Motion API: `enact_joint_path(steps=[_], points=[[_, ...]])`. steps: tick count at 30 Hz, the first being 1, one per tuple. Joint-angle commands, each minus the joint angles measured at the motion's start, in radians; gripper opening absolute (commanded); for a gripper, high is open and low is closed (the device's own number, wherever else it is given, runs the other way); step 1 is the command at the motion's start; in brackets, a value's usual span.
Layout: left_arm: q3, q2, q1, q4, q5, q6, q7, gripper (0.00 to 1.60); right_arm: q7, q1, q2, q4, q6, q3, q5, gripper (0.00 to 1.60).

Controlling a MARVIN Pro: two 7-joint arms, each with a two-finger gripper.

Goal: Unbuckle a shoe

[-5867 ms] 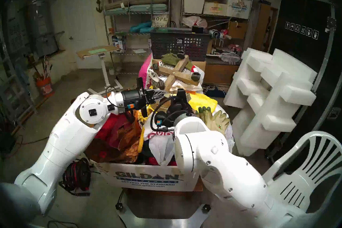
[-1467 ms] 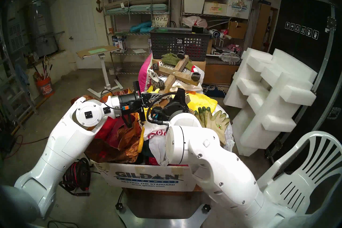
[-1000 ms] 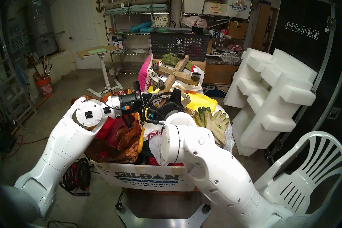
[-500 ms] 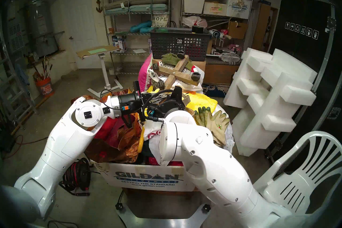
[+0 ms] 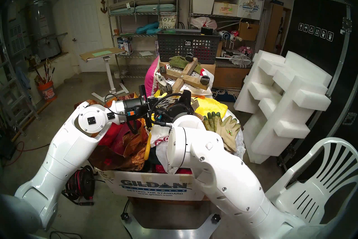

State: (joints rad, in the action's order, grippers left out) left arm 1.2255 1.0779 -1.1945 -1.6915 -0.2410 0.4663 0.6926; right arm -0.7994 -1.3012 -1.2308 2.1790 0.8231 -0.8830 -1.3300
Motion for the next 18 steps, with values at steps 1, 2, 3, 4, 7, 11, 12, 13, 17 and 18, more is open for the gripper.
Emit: enact_joint_path(steps=[1, 2, 3, 4, 7, 11, 12, 13, 17, 18], points=[[0.014, -0.003, 0.003, -0.025, 0.003, -0.001, -0.007, 0.0, -0.004, 0.011, -0.01, 0.014, -0.001, 0.007, -0.001, 0.66], [0.014, -0.003, 0.003, -0.025, 0.004, -0.001, -0.007, 0.0, -0.004, 0.011, -0.01, 0.013, -0.001, 0.008, -0.001, 0.67], [0.014, -0.003, 0.003, -0.025, 0.004, 0.0, -0.007, 0.0, -0.003, 0.013, -0.01, 0.012, 0.0, 0.009, -0.003, 0.67], [0.014, -0.003, 0.003, -0.025, 0.004, 0.001, -0.007, 0.0, -0.003, 0.015, -0.01, 0.01, 0.001, 0.01, -0.005, 0.68], [0.014, -0.004, 0.004, -0.025, 0.007, 0.005, -0.006, 0.0, 0.003, 0.022, -0.018, 0.0, 0.009, 0.013, -0.017, 0.73], [0.015, -0.005, 0.002, -0.034, 0.012, -0.006, -0.002, 0.0, 0.003, 0.03, -0.024, -0.003, 0.013, 0.011, -0.024, 0.72], [0.017, -0.002, -0.001, -0.034, 0.021, -0.011, -0.003, 0.0, 0.002, 0.03, -0.025, -0.002, 0.013, 0.011, -0.025, 0.72], [0.024, 0.004, -0.005, -0.03, 0.044, -0.019, -0.003, 0.0, 0.002, 0.03, -0.024, 0.0, 0.015, 0.01, -0.026, 0.72], [0.05, 0.026, -0.007, -0.006, 0.127, -0.041, -0.01, 0.0, 0.0, 0.028, -0.022, 0.006, 0.018, 0.011, -0.029, 0.7], [0.054, 0.028, -0.005, -0.004, 0.14, -0.043, -0.008, 0.0, 0.0, 0.028, -0.021, 0.007, 0.018, 0.012, -0.03, 0.7]])
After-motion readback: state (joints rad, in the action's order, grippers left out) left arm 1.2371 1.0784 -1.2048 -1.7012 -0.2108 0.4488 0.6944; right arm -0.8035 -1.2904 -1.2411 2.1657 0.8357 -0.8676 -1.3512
